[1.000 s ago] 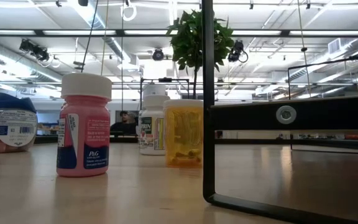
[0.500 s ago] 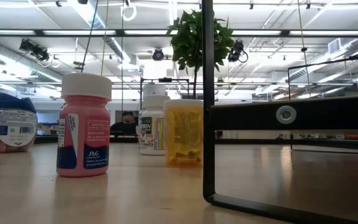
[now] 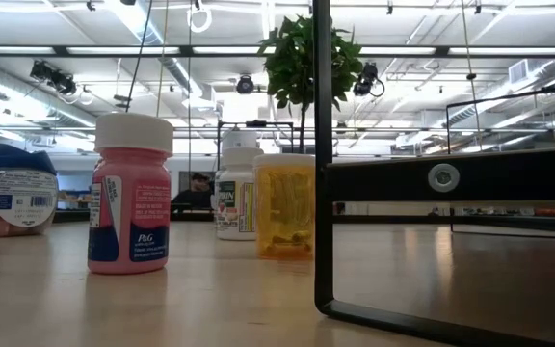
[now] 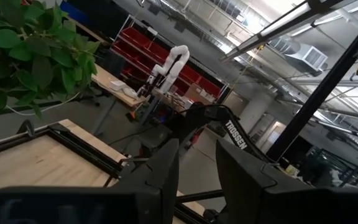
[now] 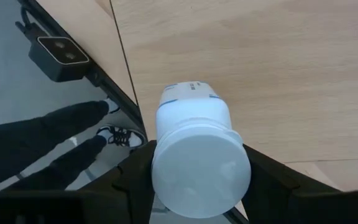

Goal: Pick and place medicine bottles onto shelf by color
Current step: Put the top right white medicine bottle on the shelf

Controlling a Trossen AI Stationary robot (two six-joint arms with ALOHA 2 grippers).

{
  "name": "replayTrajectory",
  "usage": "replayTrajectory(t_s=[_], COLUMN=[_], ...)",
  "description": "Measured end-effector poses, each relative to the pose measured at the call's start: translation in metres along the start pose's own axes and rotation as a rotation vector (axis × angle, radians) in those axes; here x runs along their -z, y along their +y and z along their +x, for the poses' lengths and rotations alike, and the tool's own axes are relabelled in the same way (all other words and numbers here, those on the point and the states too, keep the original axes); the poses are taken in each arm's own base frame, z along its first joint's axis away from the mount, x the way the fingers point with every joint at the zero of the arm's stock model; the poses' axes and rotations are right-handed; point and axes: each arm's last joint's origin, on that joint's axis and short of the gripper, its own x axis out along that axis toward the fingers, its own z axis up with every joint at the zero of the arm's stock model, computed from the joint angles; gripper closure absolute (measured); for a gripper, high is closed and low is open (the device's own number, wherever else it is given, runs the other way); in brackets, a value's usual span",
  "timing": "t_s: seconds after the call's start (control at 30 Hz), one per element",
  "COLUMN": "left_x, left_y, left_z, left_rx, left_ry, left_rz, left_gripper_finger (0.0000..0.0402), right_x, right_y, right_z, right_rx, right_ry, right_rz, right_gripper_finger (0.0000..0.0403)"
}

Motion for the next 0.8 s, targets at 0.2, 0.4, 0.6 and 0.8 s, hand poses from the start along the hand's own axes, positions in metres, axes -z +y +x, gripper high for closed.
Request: replayTrajectory(t_s=[0.2,0.4,0.6,0.8], left_x=[0.0,0.0,0.0,0.0], left_y=[0.0,0.0,0.0,0.0], left_z=[0.0,0.0,0.0,0.0], left_rx=[0.0,0.0,-0.001,-0.001], left_ry=[0.0,0.001,0.001,0.001], left_rz=[0.002,0.008,0.008,0.008], left_gripper_finger=[0.0288,0.0289,0.0286,0.0283], right_x=[0.008,0.011,0.012,0.012], right_y=[-0.001,-0.009,-0.012,-0.01], right_z=[-0.001,0.011,0.019,0.019], right_rx=[-0.003,0.022,0.004,-0.009], right_ry=[0.012,0.027,0.043,0.04], right_rz=[-0.022,-0.019,0.0,0.001], right_gripper_finger=[0.0204,0.0203,0.0201,0.02])
